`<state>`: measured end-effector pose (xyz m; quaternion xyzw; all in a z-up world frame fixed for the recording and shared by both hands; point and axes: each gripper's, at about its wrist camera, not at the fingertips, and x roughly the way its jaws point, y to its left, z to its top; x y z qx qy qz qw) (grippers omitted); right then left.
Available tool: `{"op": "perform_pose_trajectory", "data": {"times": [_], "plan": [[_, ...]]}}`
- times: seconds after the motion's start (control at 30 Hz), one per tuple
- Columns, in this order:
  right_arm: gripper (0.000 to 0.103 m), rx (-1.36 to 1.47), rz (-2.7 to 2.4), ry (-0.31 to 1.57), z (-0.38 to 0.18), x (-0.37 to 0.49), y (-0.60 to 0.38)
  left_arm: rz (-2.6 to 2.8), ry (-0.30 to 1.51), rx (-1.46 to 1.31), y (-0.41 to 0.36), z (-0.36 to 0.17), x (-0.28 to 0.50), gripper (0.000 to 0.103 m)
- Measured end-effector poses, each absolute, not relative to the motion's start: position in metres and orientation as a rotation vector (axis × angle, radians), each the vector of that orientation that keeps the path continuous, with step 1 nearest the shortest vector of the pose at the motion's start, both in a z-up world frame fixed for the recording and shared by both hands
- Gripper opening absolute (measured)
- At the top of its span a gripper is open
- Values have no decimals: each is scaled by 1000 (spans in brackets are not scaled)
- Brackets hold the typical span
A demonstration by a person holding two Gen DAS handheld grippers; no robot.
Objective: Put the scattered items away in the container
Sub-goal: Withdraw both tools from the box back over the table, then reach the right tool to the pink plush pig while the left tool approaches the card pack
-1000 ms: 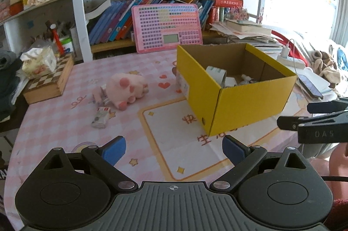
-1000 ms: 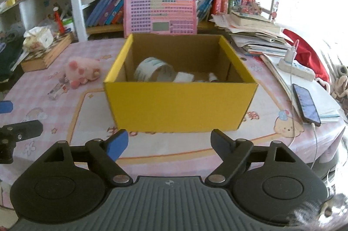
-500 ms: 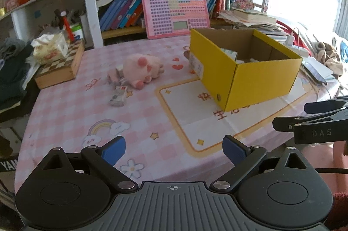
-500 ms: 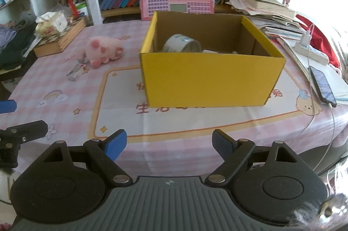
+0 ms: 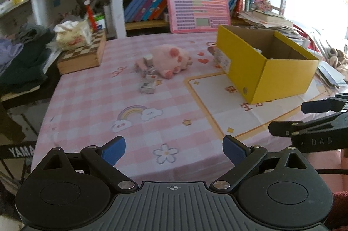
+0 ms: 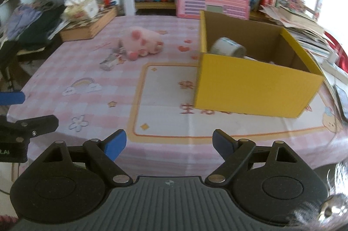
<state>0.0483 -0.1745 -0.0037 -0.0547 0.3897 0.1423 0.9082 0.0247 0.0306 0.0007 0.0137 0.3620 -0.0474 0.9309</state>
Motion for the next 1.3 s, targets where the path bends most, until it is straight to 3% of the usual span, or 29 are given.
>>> {"op": "perform_pose_trajectory", "data": {"times": [0.6,0.9,1.3], "plan": [[85,-210,393,772,-1,76,-134,-36,749,-21,55,-5,40,98],[77,-216,426,753,1,122,-123,-10,741,-19,59,-7,71,98],[77,-196,469,768,-2,194,-109,15,759,-24,61,-20,127,97]]}}
